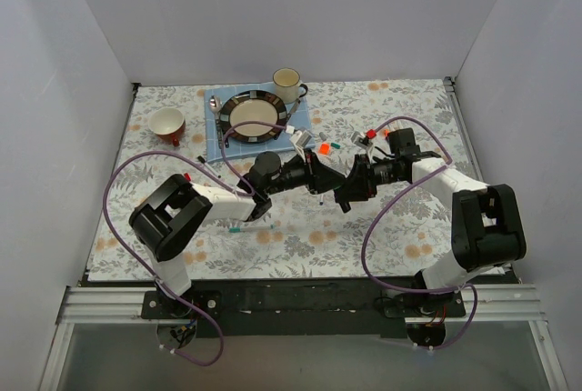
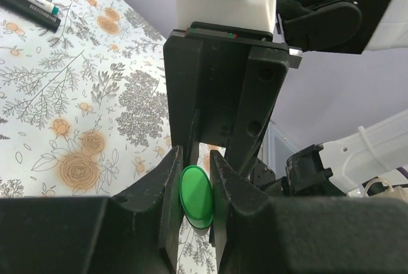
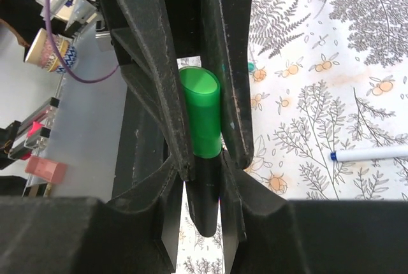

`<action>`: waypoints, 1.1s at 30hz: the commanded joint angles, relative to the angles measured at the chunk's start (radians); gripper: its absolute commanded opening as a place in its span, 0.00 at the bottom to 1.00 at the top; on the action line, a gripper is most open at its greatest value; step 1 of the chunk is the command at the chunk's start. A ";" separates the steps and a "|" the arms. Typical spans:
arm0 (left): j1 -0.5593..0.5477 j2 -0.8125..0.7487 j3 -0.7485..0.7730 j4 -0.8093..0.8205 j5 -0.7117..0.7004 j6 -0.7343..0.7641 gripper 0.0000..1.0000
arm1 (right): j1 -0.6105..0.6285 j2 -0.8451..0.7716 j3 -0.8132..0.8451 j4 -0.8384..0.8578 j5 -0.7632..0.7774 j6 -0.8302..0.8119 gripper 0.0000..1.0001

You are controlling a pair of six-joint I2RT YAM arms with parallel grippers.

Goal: Open the pen caps

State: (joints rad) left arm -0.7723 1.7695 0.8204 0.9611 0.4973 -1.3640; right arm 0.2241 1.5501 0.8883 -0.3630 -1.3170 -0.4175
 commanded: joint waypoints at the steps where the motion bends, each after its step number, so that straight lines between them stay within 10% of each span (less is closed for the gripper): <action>1: 0.030 -0.068 -0.029 0.154 -0.057 0.013 0.00 | 0.015 -0.008 0.028 -0.021 -0.134 0.026 0.01; 14: 0.350 -0.090 0.417 -0.094 -0.049 0.025 0.00 | 0.050 -0.008 0.004 0.007 -0.079 0.039 0.01; 23: 0.378 -0.074 0.407 -0.049 0.032 -0.056 0.00 | 0.050 -0.030 0.029 -0.042 -0.068 -0.029 0.01; 27: 0.373 -0.073 0.350 0.020 0.173 -0.168 0.00 | 0.009 -0.053 0.076 -0.164 -0.117 -0.133 0.60; 33: 0.252 -0.122 0.117 0.180 0.264 -0.265 0.00 | -0.009 -0.111 0.072 -0.219 -0.125 -0.265 0.80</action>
State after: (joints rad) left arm -0.4374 1.7096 1.0389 1.0328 0.6590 -1.5536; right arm 0.2218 1.5097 0.9474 -0.5304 -1.3922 -0.5785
